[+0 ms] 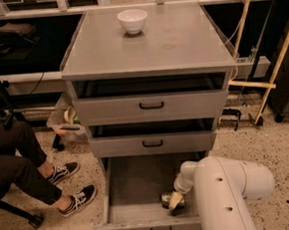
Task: Pick 7up can from bottom drawer and place on counter
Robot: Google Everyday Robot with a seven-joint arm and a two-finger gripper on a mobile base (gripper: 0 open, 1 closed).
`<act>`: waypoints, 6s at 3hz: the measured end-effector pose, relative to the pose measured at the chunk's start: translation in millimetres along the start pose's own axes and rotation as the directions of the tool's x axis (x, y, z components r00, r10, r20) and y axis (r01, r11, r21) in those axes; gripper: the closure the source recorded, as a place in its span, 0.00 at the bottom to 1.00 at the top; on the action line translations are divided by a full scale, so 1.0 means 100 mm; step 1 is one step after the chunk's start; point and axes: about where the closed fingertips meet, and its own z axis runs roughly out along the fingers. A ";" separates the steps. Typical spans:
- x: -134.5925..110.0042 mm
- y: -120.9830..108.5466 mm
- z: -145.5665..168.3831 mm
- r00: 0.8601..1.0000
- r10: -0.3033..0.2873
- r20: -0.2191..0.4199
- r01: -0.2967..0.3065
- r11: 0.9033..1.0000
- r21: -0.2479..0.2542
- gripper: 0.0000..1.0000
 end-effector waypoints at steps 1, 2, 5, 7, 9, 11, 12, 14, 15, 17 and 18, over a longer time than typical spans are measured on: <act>0.00 0.00 0.00 1.000 0.000 0.000 0.000 1.000 0.000 0.18; 0.00 0.00 0.00 1.000 0.000 0.000 0.000 1.000 0.000 0.42; -0.03 -0.14 -0.44 0.999 0.033 0.032 -0.035 0.998 0.043 1.00; 0.22 -0.17 -2.14 0.991 0.096 0.098 -0.113 0.975 0.192 1.00; 0.20 0.35 -3.50 0.999 -0.029 0.022 0.021 0.960 0.280 1.00; -0.51 0.14 -4.98 0.987 -0.134 0.085 0.096 0.932 0.348 1.00; -0.79 -0.18 -5.60 0.983 -0.102 0.154 0.042 0.936 0.349 1.00; -0.91 -0.35 -5.85 0.978 -0.111 0.175 0.035 0.921 0.387 1.00; -0.96 -0.27 -6.12 0.974 -0.136 0.182 0.048 0.906 0.421 1.00; -1.59 0.39 -7.95 0.928 -0.355 0.111 0.193 0.715 0.672 1.00; -2.17 0.43 -8.85 0.908 -0.415 0.057 0.239 0.625 0.743 1.00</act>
Offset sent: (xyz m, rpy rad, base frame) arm 0.0000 0.0000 0.0000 0.0000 0.0000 0.0000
